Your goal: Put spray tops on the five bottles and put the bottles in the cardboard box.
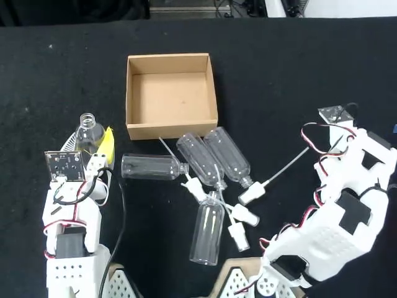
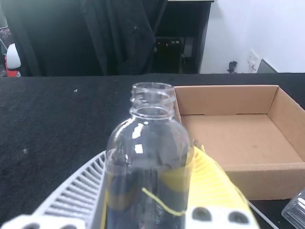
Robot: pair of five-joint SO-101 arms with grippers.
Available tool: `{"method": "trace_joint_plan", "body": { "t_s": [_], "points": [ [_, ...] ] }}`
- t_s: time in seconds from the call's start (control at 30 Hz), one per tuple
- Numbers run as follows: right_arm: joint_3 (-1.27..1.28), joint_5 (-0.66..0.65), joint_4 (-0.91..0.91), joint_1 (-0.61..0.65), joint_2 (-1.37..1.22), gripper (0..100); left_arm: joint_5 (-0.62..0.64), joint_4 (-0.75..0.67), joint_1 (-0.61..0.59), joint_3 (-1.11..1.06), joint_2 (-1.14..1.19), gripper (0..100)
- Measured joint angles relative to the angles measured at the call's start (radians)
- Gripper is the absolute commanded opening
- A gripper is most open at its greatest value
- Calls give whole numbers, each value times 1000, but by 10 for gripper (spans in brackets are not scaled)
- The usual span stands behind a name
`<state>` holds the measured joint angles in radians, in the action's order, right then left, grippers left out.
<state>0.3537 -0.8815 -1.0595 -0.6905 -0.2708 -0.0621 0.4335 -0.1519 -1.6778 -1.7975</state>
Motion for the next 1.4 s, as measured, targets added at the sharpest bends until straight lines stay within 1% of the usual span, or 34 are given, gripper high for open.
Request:
{"method": "trace_joint_plan", "body": {
  "t_s": [0.07, 0.13, 0.17, 0.3, 0.4, 0.5, 0.57, 0.63, 0.7, 0.8, 0.93, 1.03, 1.07, 1.13, 1.23, 1.3, 1.4],
  "points": [
    [-3, 0, 0, 0, -3, 5, 0, 0, 0, 0, 0, 34],
    [-18, 20, 2, -2, -8, 26, 0, 0, 0, 0, 0, 34],
    [-14, 37, 2, -3, 0, 11, 0, 0, 0, 0, 0, 34],
    [-9, 91, -51, 0, 72, 10, 0, 0, 0, 0, 0, 34],
    [-9, 152, -123, 32, 207, 10, 0, 0, 0, 0, 0, 34],
    [-9, 249, -190, 83, 381, 10, 0, 0, 0, 0, 0, 37],
    [-9, 315, -232, 137, 509, 10, 0, -12, 0, 0, 0, 62],
    [-9, 377, -272, 210, 646, 11, 0, -69, 0, 0, 0, 89],
    [-9, 439, -295, 304, 783, 11, 0, -106, 0, 0, 0, 117],
    [-9, 540, -298, 480, 976, 11, 0, -97, 0, 0, 0, 138],
    [-9, 697, -196, 729, 1169, 11, 0, -92, 0, 0, 0, 137],
    [-9, 809, -72, 887, 1229, 11, 0, -92, 0, 0, 0, 131],
    [-9, 839, -28, 931, 1234, 11, 0, -92, 0, 0, 0, 109],
    [-8, 884, 55, 996, 1235, 11, 0, -92, 0, 0, 0, 26],
    [23, 914, 195, 1069, 1237, 11, 0, -94, 0, 0, 0, 45],
    [61, 907, 282, 1126, 1237, 11, 0, -106, 0, 0, 0, 27],
    [109, 885, 391, 1178, 1237, 11, 0, -115, 0, 0, 0, 31]
  ]
}}
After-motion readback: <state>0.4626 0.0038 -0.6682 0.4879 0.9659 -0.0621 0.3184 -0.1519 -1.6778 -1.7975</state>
